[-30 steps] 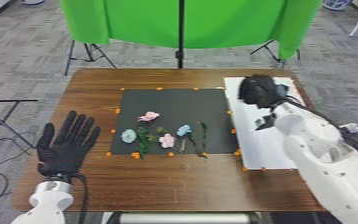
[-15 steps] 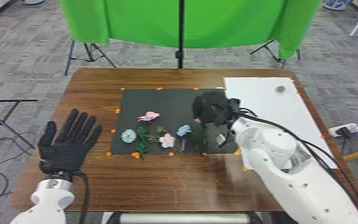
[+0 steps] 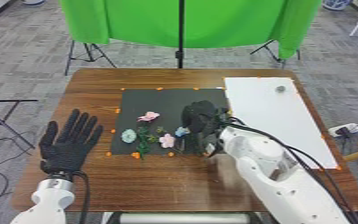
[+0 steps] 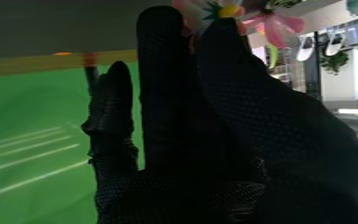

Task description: Arrange flowers

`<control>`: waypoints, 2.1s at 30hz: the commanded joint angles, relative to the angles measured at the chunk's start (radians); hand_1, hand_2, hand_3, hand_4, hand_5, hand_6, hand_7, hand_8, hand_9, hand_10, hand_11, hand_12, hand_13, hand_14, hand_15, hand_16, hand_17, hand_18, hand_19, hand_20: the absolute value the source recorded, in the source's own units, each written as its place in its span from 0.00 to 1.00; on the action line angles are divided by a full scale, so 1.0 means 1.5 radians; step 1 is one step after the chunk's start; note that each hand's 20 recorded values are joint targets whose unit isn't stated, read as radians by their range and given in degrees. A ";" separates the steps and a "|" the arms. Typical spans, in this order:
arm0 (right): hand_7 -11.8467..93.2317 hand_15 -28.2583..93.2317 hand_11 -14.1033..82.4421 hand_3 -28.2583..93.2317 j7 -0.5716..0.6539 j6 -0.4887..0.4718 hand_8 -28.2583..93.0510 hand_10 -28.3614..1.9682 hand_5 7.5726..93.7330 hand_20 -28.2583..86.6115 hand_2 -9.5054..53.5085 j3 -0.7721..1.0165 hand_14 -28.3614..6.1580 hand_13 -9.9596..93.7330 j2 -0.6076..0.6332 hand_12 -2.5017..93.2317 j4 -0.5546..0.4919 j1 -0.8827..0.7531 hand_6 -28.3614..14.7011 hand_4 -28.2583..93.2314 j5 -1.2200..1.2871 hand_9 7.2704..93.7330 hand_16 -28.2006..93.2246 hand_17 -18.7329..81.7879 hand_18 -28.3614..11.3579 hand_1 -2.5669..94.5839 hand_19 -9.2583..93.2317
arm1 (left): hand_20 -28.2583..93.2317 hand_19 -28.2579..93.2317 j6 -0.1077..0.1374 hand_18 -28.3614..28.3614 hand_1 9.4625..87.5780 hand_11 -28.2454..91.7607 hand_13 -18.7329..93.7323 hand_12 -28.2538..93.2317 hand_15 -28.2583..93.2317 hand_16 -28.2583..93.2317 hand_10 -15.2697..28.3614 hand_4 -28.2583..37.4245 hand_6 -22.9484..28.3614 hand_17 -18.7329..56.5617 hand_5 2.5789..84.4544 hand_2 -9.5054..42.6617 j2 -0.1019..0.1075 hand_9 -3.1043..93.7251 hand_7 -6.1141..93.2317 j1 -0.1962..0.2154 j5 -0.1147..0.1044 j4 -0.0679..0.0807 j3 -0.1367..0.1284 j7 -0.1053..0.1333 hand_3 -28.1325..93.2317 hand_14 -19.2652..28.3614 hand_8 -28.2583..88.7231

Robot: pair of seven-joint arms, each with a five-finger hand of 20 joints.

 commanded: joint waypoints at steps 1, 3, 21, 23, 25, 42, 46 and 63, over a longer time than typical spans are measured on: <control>0.31 0.49 0.21 0.81 0.007 -0.022 0.18 0.63 0.73 0.59 0.00 0.001 0.69 0.75 0.001 0.37 -0.010 -0.014 0.71 0.00 -0.021 0.85 0.56 0.49 0.25 0.68 0.88 | 0.33 0.49 -0.002 0.73 0.20 0.38 0.40 0.31 0.47 0.18 0.69 0.00 0.63 0.14 0.50 0.43 -0.006 0.41 0.15 0.004 -0.009 0.007 0.003 -0.008 0.86 0.73 0.17; 0.30 0.50 0.21 0.81 0.011 -0.024 0.16 0.63 0.72 0.59 0.00 0.007 0.69 0.75 0.005 0.35 -0.012 -0.018 0.71 0.00 -0.018 0.83 0.56 0.49 0.24 0.67 0.88 | 0.33 0.49 -0.003 0.73 0.20 0.38 0.40 0.31 0.47 0.18 0.69 0.00 0.63 0.14 0.50 0.43 -0.006 0.41 0.15 0.007 -0.009 0.006 0.001 -0.005 0.86 0.73 0.17; 0.29 0.54 0.32 0.82 0.028 0.002 0.11 0.56 0.62 0.58 0.00 0.041 0.68 0.72 0.033 0.19 -0.033 -0.052 0.69 0.00 -0.006 0.69 0.55 0.47 0.23 0.65 0.88 | 0.33 0.49 -0.001 0.73 0.20 0.38 0.40 0.31 0.48 0.18 0.69 0.00 0.63 0.14 0.50 0.44 -0.007 0.41 0.15 0.013 -0.013 0.003 -0.003 -0.002 0.86 0.73 0.17; 0.29 0.55 0.31 0.83 0.024 -0.003 0.11 0.56 0.61 0.58 0.00 0.042 0.67 0.72 0.032 0.19 -0.035 -0.054 0.69 0.00 -0.008 0.67 0.54 0.47 0.22 0.64 0.88 | 0.33 0.49 0.000 0.73 0.20 0.38 0.40 0.31 0.47 0.18 0.69 0.00 0.63 0.14 0.50 0.44 -0.008 0.41 0.16 0.014 -0.012 0.002 -0.003 0.000 0.86 0.73 0.17; 0.28 0.56 0.30 0.83 0.029 -0.004 0.11 0.57 0.60 0.58 0.00 0.044 0.68 0.71 0.034 0.18 -0.040 -0.056 0.69 0.00 -0.007 0.65 0.54 0.47 0.22 0.64 0.88 | 0.33 0.49 -0.001 0.73 0.20 0.38 0.40 0.31 0.47 0.18 0.69 0.00 0.63 0.14 0.50 0.43 -0.008 0.41 0.16 0.010 -0.012 0.004 -0.002 -0.001 0.87 0.73 0.17; 0.26 0.59 0.25 0.93 0.118 0.057 0.12 0.54 0.47 0.55 0.00 0.171 0.51 0.61 0.109 0.16 -0.059 -0.083 0.65 0.00 0.002 0.51 0.38 0.46 0.20 0.48 0.87 | 0.33 0.49 -0.005 0.73 0.22 0.38 0.40 0.31 0.48 0.18 0.69 0.00 0.63 0.15 0.50 0.37 -0.005 0.41 0.16 0.009 -0.006 0.003 -0.002 -0.001 0.87 0.73 0.17; 0.26 0.62 0.25 0.93 0.142 0.142 0.12 0.52 0.46 0.55 0.00 0.219 0.48 0.54 0.148 0.16 0.012 -0.067 0.63 0.00 -0.031 0.47 0.37 0.45 0.20 0.45 0.88 | 0.33 0.49 -0.006 0.73 0.22 0.38 0.40 0.31 0.48 0.18 0.69 0.00 0.63 0.15 0.50 0.39 -0.006 0.41 0.16 0.011 -0.005 0.002 -0.001 0.004 0.87 0.73 0.17; 0.27 0.35 0.23 0.92 0.160 0.022 0.11 0.55 0.33 0.44 0.00 0.166 0.48 0.40 0.151 0.12 0.287 0.163 0.64 0.00 0.016 0.31 0.35 0.36 0.29 0.44 0.68 | 0.33 0.49 -0.022 0.73 0.20 0.38 0.40 0.31 0.47 0.18 0.69 0.00 0.63 0.15 0.50 0.41 -0.002 0.41 0.16 0.030 -0.008 -0.004 0.000 0.038 0.87 0.73 0.17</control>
